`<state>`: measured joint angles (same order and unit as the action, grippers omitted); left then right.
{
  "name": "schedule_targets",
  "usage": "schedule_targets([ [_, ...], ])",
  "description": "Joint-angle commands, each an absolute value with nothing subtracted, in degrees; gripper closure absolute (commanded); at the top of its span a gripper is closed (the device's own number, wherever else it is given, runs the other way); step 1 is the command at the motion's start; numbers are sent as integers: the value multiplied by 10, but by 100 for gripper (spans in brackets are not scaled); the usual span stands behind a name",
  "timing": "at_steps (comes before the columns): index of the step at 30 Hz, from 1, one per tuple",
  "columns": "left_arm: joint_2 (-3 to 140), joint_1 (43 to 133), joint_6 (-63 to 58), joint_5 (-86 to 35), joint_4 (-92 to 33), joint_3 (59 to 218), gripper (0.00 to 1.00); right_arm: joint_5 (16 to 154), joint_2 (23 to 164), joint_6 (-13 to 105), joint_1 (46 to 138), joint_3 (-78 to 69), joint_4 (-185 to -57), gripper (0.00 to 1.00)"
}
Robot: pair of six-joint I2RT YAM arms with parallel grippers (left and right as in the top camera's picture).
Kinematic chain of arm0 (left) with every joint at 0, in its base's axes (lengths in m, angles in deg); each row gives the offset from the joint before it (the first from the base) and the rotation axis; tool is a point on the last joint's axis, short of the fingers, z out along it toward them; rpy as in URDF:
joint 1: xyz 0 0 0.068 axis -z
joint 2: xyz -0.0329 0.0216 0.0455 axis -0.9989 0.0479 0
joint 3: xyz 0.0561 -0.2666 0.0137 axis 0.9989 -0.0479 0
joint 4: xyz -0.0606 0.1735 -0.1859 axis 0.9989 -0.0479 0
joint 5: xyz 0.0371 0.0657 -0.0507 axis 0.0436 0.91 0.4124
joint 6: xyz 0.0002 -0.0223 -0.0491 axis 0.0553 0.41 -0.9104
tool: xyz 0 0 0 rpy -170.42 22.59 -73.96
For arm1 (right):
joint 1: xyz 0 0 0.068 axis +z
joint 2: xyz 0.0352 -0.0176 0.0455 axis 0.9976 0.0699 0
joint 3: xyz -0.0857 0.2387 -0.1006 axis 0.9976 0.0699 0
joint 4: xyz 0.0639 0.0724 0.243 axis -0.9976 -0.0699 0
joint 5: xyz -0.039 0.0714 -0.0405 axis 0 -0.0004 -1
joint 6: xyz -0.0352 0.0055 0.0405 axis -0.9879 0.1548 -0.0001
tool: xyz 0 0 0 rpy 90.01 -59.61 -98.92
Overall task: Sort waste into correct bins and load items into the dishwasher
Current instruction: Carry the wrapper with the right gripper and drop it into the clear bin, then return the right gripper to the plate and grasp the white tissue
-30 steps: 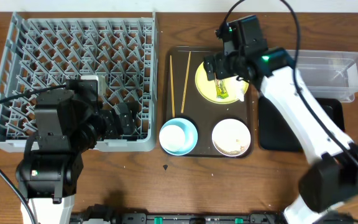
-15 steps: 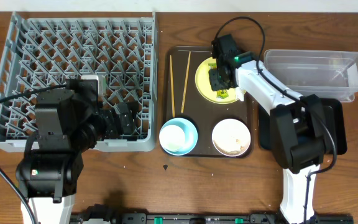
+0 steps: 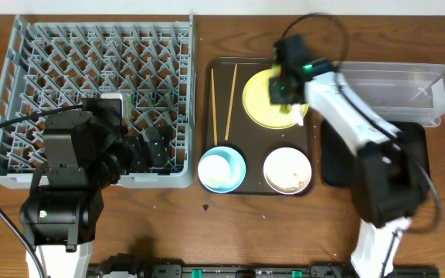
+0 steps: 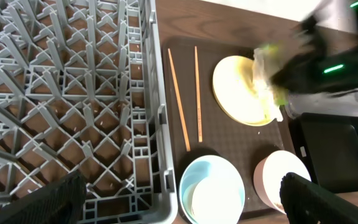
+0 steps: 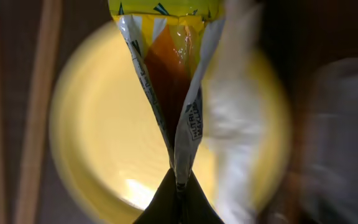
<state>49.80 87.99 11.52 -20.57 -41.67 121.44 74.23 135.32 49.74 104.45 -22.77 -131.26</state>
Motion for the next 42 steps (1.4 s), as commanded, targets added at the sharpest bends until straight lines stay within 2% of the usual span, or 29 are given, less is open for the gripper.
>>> schedule_targets([
  [1,498,876,116,-215,-415,1226,1,736,1243,588,993,-237,-1330,99],
  [9,498,876,116,-215,-415,1226,0,704,1195,746,867,-234,-1429,99],
  [18,498,876,116,-215,-415,1226,0,705,1277,773,809,-231,-1426,99],
  [19,498,876,116,-215,-415,1226,0,712,1285,773,808,-231,-1426,97],
  [20,498,876,116,-215,-415,1226,0,724,1290,772,808,-231,-1424,89],
  [21,498,876,116,-215,-415,1226,0,748,1292,770,808,-231,-1422,76],
  [23,498,876,116,-215,-416,1226,0,786,1287,771,808,-232,-1416,64],
  [27,498,876,116,-215,-417,1226,0,812,1261,770,809,-232,-1411,58],
  [29,498,876,116,-215,-417,1226,0,836,1244,729,816,-232,-1393,56],
  [34,498,876,116,-215,-417,1226,0,958,1212,459,885,-232,-1323,53],
  [38,498,876,116,-215,-417,1226,0,913,1215,363,974,-231,-1330,45],
  [42,498,876,116,-215,-417,1226,0,773,1246,355,1043,-231,-1329,43],
])
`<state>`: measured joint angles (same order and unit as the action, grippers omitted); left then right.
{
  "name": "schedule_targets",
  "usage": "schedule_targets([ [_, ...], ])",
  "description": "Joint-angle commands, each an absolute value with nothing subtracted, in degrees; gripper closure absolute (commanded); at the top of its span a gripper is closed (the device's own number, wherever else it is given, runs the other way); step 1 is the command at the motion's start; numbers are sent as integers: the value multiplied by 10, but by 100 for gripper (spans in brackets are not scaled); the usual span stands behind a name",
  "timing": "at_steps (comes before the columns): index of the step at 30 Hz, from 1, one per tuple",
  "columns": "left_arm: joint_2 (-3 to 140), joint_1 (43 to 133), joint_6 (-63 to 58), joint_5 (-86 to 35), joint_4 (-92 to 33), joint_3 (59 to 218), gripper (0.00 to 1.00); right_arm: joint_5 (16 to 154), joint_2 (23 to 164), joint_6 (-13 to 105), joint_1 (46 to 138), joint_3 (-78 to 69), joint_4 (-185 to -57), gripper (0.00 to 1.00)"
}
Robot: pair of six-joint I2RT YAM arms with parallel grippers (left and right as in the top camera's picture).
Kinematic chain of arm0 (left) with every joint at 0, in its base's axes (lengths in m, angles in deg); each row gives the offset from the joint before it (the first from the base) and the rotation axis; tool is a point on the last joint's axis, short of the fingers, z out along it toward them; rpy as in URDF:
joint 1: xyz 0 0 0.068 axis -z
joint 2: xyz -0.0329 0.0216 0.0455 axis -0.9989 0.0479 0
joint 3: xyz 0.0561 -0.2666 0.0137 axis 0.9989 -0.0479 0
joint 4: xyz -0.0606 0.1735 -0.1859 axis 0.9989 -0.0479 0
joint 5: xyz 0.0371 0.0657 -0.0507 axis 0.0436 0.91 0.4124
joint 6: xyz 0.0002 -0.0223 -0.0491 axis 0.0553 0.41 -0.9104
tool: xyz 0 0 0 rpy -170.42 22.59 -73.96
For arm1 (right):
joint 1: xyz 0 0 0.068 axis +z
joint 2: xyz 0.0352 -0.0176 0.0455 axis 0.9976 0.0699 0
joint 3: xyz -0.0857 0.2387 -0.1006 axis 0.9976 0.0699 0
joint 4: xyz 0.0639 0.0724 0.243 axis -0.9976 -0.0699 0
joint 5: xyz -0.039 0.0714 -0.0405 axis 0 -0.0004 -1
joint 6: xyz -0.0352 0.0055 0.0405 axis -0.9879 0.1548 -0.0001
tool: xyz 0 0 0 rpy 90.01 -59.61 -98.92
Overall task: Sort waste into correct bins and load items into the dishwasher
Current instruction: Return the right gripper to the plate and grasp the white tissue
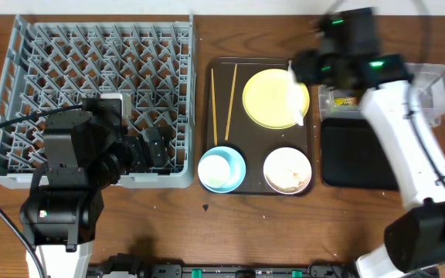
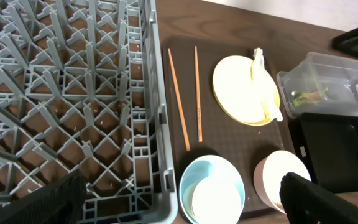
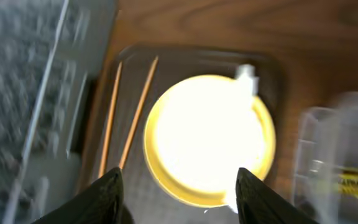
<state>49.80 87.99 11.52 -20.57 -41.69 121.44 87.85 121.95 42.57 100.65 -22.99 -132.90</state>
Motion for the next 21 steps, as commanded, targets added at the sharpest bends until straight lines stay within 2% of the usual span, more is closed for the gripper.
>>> schedule_targets([
  [1,498,876,116,-215,-417,1226,0,740,1258,359,1054,-231,-1326,42],
  [6,498,876,116,-215,-417,1226,0,595,1332,410,1081,-231,-1298,41],
  [12,499,876,116,-215,-417,1226,0,579,1421,421,1069,-231,-1255,41],
  [17,499,876,116,-215,-417,1226,0,580,1472,427,1062,-231,-1253,49],
  [21,501,876,116,-215,-417,1226,0,580,1491,465,1062,-231,-1260,61],
])
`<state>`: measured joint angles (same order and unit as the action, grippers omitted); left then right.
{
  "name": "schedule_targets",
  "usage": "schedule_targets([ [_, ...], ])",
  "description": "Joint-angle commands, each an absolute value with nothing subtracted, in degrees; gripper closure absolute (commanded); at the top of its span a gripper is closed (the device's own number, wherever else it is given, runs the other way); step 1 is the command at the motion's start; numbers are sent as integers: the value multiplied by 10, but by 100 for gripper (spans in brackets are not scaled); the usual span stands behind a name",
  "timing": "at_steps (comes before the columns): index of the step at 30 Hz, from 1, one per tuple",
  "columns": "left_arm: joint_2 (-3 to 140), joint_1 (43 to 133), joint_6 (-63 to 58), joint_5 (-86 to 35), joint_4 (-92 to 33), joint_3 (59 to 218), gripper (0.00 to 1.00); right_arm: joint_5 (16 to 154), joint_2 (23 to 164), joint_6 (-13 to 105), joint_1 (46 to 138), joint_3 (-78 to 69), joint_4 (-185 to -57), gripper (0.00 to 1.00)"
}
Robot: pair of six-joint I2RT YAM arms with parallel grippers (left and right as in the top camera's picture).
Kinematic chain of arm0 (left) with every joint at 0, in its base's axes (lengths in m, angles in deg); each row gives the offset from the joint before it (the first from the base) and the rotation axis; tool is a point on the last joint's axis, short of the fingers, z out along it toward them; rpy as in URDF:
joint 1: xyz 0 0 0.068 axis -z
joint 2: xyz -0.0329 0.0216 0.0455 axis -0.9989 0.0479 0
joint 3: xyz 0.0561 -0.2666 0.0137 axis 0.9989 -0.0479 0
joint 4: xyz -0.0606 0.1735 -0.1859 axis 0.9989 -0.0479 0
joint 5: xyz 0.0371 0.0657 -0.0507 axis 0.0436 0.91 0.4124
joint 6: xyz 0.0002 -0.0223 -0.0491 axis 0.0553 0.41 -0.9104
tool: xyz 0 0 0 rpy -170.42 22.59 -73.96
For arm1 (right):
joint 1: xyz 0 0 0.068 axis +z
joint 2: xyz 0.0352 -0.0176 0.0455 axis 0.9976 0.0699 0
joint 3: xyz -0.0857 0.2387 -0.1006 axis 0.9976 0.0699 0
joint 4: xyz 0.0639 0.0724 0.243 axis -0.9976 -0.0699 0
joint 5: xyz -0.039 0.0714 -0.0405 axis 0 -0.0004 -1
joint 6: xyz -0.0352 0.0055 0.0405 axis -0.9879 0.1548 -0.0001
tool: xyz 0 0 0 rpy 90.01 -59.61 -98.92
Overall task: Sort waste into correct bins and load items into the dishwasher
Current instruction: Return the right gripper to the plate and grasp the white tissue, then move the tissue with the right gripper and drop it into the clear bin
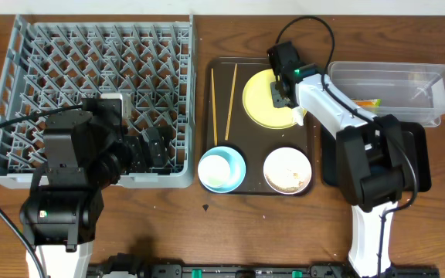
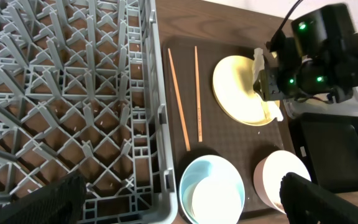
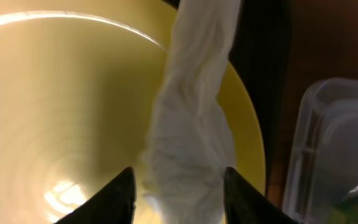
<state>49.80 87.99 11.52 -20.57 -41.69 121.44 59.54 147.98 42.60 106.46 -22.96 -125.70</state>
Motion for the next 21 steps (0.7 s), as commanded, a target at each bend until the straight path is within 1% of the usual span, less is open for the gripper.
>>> schedule_targets([
  [1,502,876,116,-215,-417,1226,0,580,1495,478,1062,-231,-1263,66],
  [5,505,876,116,-215,-417,1226,0,584,1497,494,1062,-231,-1280,82],
  [6,505,876,116,-215,-417,1226,0,591,1497,494,1062,-231,-1286,92],
  [7,505,876,116,-215,-417,1226,0,602,1497,494,1062,-231,-1296,99],
  [12,506,876,116,-215,-417,1226,0,678,1460,497,1058,-250,-1344,99],
  [15,506,876,116,-215,-417,1226,0,732,1400,501,1050,-258,-1355,99],
  [19,506,876,116,-215,-417,1226,0,752,1298,576,1020,-258,-1363,99],
  [21,506,876,116,-215,-417,1226,0,741,1252,637,994,-258,-1375,99],
])
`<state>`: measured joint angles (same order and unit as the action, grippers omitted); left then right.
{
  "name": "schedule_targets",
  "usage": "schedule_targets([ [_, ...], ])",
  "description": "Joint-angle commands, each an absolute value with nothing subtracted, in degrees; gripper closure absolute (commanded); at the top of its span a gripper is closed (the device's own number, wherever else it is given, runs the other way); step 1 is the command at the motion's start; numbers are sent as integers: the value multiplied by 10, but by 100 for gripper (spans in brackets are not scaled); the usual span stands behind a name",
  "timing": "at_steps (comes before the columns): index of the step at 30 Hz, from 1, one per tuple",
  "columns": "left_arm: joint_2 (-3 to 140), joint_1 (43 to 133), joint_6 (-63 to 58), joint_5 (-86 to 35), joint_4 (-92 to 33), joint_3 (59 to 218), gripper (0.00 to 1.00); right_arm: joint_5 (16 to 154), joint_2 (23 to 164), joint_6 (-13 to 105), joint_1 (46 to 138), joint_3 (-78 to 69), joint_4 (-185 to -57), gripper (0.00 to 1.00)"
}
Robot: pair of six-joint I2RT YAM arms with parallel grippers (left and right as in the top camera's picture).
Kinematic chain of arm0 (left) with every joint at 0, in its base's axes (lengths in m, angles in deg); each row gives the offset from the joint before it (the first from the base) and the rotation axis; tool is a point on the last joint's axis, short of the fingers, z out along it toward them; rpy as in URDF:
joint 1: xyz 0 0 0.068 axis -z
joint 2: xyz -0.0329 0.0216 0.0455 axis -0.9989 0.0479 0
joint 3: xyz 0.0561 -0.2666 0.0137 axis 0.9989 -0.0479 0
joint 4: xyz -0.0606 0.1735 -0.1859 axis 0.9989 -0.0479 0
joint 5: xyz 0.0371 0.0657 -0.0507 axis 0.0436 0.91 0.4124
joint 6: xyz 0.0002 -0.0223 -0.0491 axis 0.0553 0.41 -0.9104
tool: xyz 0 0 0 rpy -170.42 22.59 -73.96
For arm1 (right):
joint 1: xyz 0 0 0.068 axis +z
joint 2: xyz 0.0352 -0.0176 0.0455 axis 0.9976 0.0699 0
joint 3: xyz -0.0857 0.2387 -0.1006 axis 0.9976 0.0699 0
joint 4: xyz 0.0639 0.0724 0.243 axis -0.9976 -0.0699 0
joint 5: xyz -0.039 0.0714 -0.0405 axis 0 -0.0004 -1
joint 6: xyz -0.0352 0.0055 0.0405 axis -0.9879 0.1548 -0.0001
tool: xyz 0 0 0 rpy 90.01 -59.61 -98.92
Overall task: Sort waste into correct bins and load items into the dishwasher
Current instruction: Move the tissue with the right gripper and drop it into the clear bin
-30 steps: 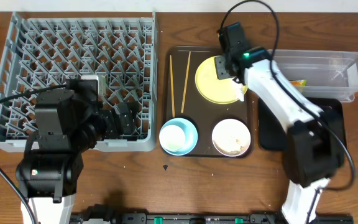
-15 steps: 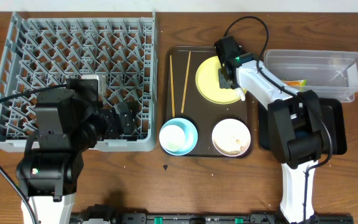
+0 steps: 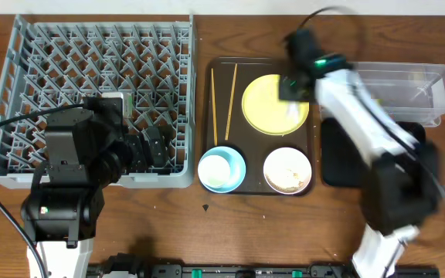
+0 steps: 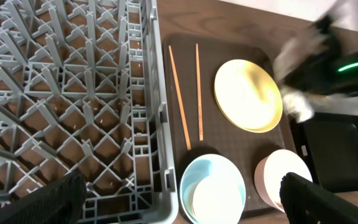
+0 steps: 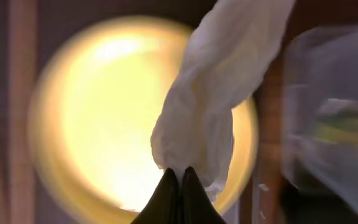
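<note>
My right gripper (image 5: 179, 171) is shut on a crumpled white napkin (image 5: 210, 112), which hangs above the yellow plate (image 3: 269, 104) on the dark tray (image 3: 224, 69). The arm is blurred in the overhead view. Two chopsticks (image 3: 215, 96), a blue bowl (image 3: 221, 170) and a pinkish bowl (image 3: 287, 170) also lie on the tray. My left gripper (image 4: 182, 202) is open with nothing in it, over the front right corner of the grey dish rack (image 3: 91, 77).
A clear plastic bin (image 3: 392, 89) holding a yellow wrapper stands at the right of the tray. A black bin (image 3: 342, 158) sits in front of it. The rack fills the table's left side. Bare wood runs along the front edge.
My right gripper was open astride the napkin lying on the yellow plate. Now it is shut on the napkin, which is off the plate. The left arm has not moved.
My right gripper first held a yellow wrapper above the plate. Then it was open, higher up, with the wrapper lying in the clear bin. After that it was open down at the napkin on the plate, and now it holds the napkin.
</note>
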<state>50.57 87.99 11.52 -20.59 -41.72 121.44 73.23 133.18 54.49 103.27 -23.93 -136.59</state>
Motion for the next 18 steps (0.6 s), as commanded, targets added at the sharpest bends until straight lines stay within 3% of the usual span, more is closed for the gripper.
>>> schedule_targets([
  [1,506,876,116,-215,-417,1226,0,729,1235,667,979,-258,-1383,99],
  [7,509,876,116,-215,-417,1226,0,659,1207,775,898,-256,-1436,99],
  [13,510,876,116,-215,-417,1226,0,657,1259,802,846,-235,-1436,99],
  [17,510,876,116,-215,-417,1226,0,671,1300,801,821,-235,-1410,78],
  [18,510,876,116,-215,-417,1226,0,700,1304,793,812,-235,-1406,65],
])
